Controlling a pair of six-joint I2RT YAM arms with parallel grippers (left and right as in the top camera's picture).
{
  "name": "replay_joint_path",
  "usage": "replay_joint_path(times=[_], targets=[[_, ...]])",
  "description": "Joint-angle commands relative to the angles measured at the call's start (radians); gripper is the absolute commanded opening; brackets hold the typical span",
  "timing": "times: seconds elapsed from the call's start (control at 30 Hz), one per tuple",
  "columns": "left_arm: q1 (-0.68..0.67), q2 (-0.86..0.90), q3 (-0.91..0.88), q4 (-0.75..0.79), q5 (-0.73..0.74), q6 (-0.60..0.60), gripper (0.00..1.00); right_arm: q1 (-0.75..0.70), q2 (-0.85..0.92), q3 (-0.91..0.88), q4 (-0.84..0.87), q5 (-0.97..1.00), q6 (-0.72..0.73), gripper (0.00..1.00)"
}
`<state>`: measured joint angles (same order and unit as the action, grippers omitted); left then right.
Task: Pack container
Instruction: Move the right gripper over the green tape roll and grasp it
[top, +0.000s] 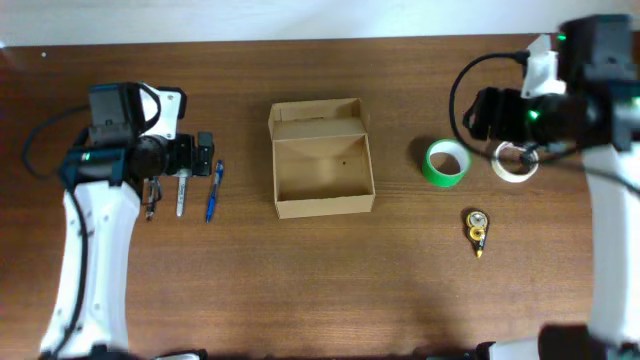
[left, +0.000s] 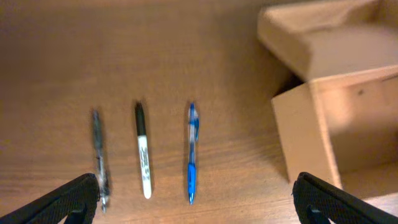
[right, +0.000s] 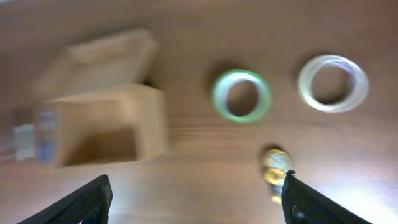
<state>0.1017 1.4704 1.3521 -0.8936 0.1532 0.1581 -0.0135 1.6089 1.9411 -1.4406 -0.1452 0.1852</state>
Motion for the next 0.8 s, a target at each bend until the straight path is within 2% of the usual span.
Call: replay_joint_path(times=[0.0, 0.37, 0.77], targets=[[0.009, 0.048, 0.024, -0.005, 0.006, 0.02, 0.99, -0.011, 0.125, 0.014, 0.0, 0.212, 0.034, 0.85], [0.009, 0.073, 0.024, -0.028, -0.03, 0.02, 0.99, -0.053, 0.455, 0.011, 0.064, 0.198, 0.057, 0.84], [0.009, 0.073, 0.024, -0.028, -0.03, 0.02, 0.99, -0.053, 0.618, 0.001, 0.116, 0.109, 0.059, 0.68]])
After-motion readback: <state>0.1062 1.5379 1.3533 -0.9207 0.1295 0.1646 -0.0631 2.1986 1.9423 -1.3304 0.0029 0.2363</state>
